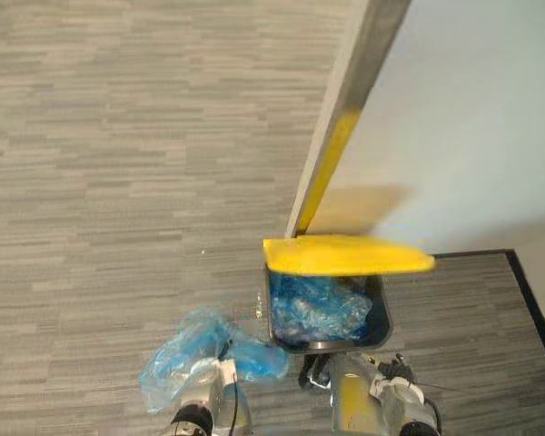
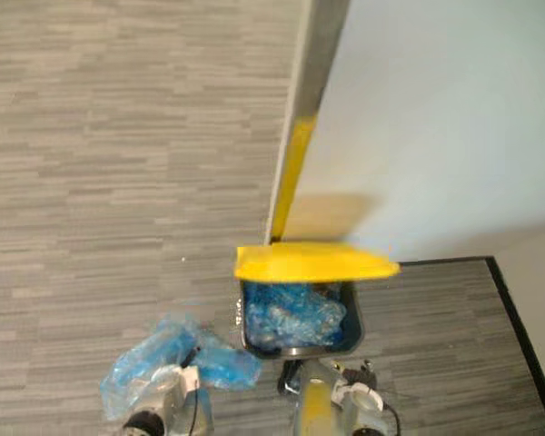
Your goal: Gather rubbish on tea table into small bin, then transfer packed bag to large trash can.
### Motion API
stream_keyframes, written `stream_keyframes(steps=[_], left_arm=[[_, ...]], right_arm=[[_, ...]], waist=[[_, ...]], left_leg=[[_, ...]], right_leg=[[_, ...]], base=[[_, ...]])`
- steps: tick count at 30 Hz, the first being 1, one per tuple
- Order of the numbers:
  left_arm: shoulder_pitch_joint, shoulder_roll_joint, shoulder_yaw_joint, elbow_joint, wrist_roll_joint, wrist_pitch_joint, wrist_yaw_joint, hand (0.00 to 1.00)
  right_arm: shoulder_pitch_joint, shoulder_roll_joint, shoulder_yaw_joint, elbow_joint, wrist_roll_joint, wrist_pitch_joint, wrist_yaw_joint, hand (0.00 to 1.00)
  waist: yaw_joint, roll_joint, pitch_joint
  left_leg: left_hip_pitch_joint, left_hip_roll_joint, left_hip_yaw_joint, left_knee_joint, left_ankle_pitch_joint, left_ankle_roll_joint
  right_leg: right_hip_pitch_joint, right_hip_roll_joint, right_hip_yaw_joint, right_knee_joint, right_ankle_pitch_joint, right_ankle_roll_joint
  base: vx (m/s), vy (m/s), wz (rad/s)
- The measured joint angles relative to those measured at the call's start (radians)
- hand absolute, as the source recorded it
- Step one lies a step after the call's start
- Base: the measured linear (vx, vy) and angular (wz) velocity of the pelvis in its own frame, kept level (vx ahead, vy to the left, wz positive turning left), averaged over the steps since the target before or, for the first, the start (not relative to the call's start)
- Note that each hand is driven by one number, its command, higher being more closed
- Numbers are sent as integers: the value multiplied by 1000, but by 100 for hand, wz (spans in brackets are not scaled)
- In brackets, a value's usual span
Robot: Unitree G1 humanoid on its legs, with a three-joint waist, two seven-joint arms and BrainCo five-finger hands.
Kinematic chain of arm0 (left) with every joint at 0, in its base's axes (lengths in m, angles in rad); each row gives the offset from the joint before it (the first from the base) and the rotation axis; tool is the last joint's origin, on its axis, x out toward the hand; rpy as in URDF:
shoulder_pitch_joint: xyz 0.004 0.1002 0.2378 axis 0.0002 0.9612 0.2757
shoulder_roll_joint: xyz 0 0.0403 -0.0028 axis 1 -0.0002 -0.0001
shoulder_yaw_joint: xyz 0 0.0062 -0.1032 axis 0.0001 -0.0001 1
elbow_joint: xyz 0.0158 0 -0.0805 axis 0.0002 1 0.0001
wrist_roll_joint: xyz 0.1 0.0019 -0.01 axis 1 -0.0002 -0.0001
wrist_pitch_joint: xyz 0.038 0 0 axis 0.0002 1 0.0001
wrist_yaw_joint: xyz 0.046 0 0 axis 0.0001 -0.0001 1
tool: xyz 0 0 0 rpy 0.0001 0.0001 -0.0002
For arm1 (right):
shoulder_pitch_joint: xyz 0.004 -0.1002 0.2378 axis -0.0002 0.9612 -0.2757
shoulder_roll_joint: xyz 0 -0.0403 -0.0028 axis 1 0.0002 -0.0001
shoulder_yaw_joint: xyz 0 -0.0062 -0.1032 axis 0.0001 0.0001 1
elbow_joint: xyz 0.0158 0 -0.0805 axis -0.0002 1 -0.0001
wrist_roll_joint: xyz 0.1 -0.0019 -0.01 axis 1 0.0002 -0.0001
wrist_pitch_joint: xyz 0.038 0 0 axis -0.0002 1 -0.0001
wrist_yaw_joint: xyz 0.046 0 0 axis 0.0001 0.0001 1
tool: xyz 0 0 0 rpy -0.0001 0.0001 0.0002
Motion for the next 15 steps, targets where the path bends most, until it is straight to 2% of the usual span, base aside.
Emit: stream_keyframes(steps=[2,8,11,15], left_arm=[[-6,5,5,-6,-9,-6,2,100],[6,5,5,-32,-9,-18,20,100],[9,8,4,-71,-17,-32,21,100],[11,14,-8,-128,-28,-36,25,100]], right_arm=[[-35,13,45,-4,1,0,3,0],[-80,33,131,-41,1,-2,8,0],[-107,32,210,-130,1,-12,7,0],[-184,17,299,-247,1,-25,1,0]], waist=[[8,12,23],[21,18,27],[23,20,28],[29,19,28]], left_leg=[[-19,12,0,14,0,0],[-62,33,0,-7,0,1],[-70,41,2,-28,1,2],[-93,47,5,-60,5,13]], right_leg=[[-8,4,-7,1,2,-3],[-58,19,-19,1,14,-13],[-72,23,-28,1,25,-31],[-90,24,-42,-16,51,-26]], base=[[-57,16,6],[-61,-41,1],[-90,-51,6],[-163,-68,14]])
